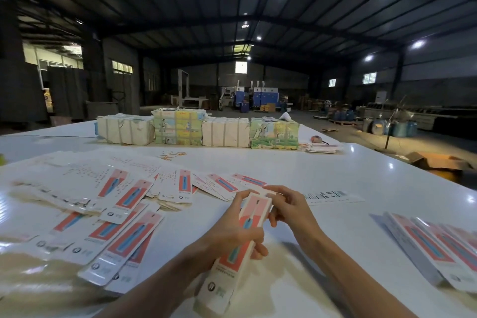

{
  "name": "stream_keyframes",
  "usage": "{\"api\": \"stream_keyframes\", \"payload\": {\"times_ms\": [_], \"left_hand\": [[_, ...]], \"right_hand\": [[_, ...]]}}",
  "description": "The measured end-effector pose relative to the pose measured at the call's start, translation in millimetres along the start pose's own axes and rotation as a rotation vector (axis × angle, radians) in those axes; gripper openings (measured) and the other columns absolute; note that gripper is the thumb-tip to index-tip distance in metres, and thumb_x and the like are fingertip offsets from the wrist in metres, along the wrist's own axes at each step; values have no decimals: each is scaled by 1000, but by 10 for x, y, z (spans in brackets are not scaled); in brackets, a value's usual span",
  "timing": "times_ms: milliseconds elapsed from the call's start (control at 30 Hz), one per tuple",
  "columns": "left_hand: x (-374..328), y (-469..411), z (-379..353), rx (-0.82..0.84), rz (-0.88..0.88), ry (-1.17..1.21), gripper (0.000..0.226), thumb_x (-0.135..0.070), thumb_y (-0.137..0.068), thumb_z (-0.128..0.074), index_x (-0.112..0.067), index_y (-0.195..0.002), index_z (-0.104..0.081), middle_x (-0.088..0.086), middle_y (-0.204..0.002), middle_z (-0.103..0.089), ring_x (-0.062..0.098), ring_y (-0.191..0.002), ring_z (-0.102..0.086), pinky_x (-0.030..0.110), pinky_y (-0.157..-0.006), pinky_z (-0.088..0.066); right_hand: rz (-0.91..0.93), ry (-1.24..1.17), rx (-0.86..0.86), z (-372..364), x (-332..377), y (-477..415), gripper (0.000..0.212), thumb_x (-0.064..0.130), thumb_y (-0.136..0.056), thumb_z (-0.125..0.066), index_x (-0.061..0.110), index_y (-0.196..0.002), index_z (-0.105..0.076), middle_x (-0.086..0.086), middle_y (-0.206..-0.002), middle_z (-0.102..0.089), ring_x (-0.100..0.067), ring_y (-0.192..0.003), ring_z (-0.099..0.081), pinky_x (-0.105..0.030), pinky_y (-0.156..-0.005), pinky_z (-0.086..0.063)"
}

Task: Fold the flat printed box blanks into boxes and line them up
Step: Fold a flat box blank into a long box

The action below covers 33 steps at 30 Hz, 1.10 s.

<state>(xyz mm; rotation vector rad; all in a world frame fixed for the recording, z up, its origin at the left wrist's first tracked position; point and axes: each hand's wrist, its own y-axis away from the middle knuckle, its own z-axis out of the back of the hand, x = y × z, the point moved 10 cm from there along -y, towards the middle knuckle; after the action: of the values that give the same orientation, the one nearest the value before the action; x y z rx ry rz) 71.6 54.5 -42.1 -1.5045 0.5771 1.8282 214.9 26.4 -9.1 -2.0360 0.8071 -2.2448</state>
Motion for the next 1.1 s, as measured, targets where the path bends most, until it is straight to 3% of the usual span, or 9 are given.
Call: {"api": "stream_keyframes", "payload": {"times_ms": [100,233,333,400,500,633,733,1100], "left_hand": [[-5,6,-5,10,7,-2,81,-15,-79,-81,-70,-121,-40,5,-113,-69,35,-83,-79,34,-64,-63],[-9,14,-12,20,9,3,79,-21,-78,-81,-67,-125,-38,8,-117,-67,33,-84,-80,35,-66,-63],[-13,27,10,10,5,-7,81,-24,-77,-80,-67,-128,-35,11,-118,-66,31,-85,-79,36,-68,-63],[-14,29,16,5,1,-22,81,-23,-79,-80,-68,-128,-32,11,-117,-66,29,-84,-79,35,-68,-63],[-23,24,14,-7,-6,-77,83,-25,-80,-80,-73,-124,-28,6,-116,-65,25,-83,-79,33,-67,-64],[-30,41,28,-13,-24,-115,88,-27,-80,-81,-83,-115,-23,1,-118,-61,20,-83,-79,29,-64,-63],[-44,42,21,-9,-39,-124,96,-23,-78,-83,-82,-120,-20,-4,-127,-54,21,-83,-79,29,-64,-62],[-32,3,19,-14,-55,-59,104,-16,-73,-84,-76,-128,-19,-6,-128,-53,28,-78,-79,32,-62,-63]], "right_hand": [[126,113,5,-6,143,20,18,9,-107,-59,18,-112,-74,-9,-76,-75,-26,-59,-66,-34,-58,-57],[253,278,-16,-53,266,52,25,5,-106,-57,23,-105,-75,7,-95,-79,-21,-86,-78,-35,-69,-66],[200,186,17,-75,253,38,29,2,-105,-57,20,-104,-78,7,-105,-80,-21,-98,-78,-33,-73,-65],[73,6,62,-108,178,43,21,14,-107,-60,18,-105,-81,-2,-112,-80,-24,-104,-78,-31,-76,-63],[-78,-172,93,-129,89,60,29,34,-106,-61,14,-104,-83,-13,-112,-80,-29,-104,-78,-31,-76,-62],[-181,-253,58,-91,15,52,13,16,-98,-73,10,-100,-84,-20,-108,-79,-34,-101,-78,-33,-73,-63],[-223,-279,4,-24,-27,40,13,2,-95,-72,6,-96,-84,-23,-105,-79,-33,-94,-79,-32,-70,-63],[-233,-242,11,-20,-10,44,15,-1,-95,-69,3,-97,-83,-22,-107,-79,-32,-97,-78,-35,-76,-66]]}}
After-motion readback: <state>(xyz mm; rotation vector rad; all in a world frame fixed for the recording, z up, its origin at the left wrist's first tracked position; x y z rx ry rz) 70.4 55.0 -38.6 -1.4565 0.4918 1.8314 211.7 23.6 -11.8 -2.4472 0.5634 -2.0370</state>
